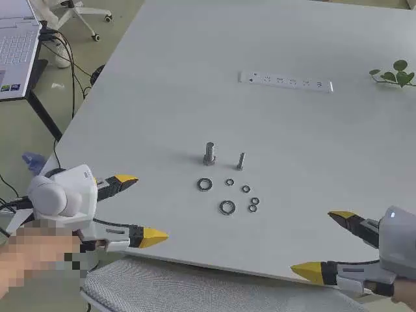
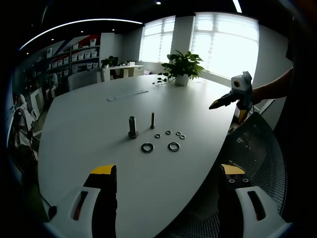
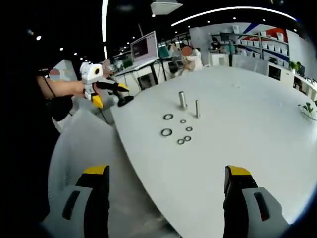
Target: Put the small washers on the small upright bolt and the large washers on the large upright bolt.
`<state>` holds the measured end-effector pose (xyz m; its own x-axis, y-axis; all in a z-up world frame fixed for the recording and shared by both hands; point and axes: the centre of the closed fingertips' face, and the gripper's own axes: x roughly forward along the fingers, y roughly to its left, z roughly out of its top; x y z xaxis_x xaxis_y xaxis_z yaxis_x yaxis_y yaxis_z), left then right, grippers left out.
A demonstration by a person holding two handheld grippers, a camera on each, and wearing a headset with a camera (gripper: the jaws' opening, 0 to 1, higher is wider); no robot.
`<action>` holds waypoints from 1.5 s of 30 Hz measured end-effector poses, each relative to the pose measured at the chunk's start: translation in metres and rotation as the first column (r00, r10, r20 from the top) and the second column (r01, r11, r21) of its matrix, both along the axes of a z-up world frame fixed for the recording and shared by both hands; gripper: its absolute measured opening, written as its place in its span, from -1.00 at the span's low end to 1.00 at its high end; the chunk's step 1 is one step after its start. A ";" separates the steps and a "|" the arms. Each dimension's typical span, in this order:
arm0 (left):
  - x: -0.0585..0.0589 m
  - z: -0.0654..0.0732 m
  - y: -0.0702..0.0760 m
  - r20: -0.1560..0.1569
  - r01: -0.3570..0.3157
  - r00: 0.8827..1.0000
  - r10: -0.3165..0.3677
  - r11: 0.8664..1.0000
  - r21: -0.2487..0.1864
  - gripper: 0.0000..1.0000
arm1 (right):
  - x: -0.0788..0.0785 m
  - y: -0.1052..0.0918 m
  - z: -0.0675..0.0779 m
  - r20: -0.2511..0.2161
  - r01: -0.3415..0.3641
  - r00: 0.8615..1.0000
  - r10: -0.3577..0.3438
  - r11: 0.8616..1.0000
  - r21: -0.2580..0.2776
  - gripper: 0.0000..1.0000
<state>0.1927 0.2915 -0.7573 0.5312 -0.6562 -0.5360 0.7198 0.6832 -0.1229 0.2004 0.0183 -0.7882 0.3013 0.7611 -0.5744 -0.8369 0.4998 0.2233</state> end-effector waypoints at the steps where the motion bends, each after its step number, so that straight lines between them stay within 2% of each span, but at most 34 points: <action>1: 0.000 0.001 0.001 0.001 -0.001 1.000 0.001 1.000 0.000 0.72 | 0.001 0.000 0.000 0.000 0.000 1.000 0.000 1.000 -0.002 0.96; 9: -0.001 0.000 0.006 -0.005 -0.005 1.000 0.005 1.000 0.001 0.71 | -0.001 0.010 -0.001 0.000 -0.024 1.000 0.024 1.000 -0.002 0.95; 17: -0.003 0.003 0.006 -0.005 -0.015 1.000 0.015 1.000 -0.002 0.69 | 0.002 0.011 0.001 0.002 -0.022 1.000 0.022 1.000 -0.006 0.93; 23: -0.003 0.005 0.008 -0.003 -0.040 0.999 0.040 0.999 -0.015 0.69 | 0.002 0.007 0.004 0.001 0.002 1.000 -0.002 1.000 0.006 0.93; 31: -0.004 0.007 0.004 -0.003 -0.038 0.999 0.038 0.999 -0.022 0.67 | 0.000 0.016 0.015 0.001 0.004 1.000 -0.004 1.000 0.000 0.93; 36: -0.004 0.006 0.002 -0.005 -0.024 1.000 0.024 1.000 -0.015 0.67 | 0.006 0.026 0.024 0.009 -0.001 1.000 0.001 1.000 -0.001 0.90; 38: -0.005 0.007 0.000 -0.007 -0.023 1.000 0.023 1.000 -0.016 0.65 | 0.011 0.026 0.023 -0.002 0.001 1.000 -0.001 1.000 0.003 0.90; 41: -0.005 0.008 -0.002 -0.001 -0.015 1.000 0.015 1.000 -0.011 0.64 | 0.016 0.030 0.025 0.010 -0.008 1.000 0.008 1.000 0.001 0.89; 44: -0.004 0.007 -0.001 -0.009 -0.017 1.000 0.017 1.000 -0.026 0.62 | 0.019 0.034 0.028 0.008 -0.009 1.000 0.009 1.000 0.001 0.87; 45: -0.003 0.008 0.000 -0.013 -0.026 1.000 0.025 0.999 -0.045 0.61 | 0.018 0.035 0.028 0.005 -0.015 1.000 0.015 1.000 -0.002 0.86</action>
<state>0.1897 0.2917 -0.7494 0.5417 -0.6663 -0.5124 0.7003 0.6949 -0.1631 0.2188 0.0530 -0.7597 0.2925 0.7643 -0.5747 -0.8453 0.4876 0.2183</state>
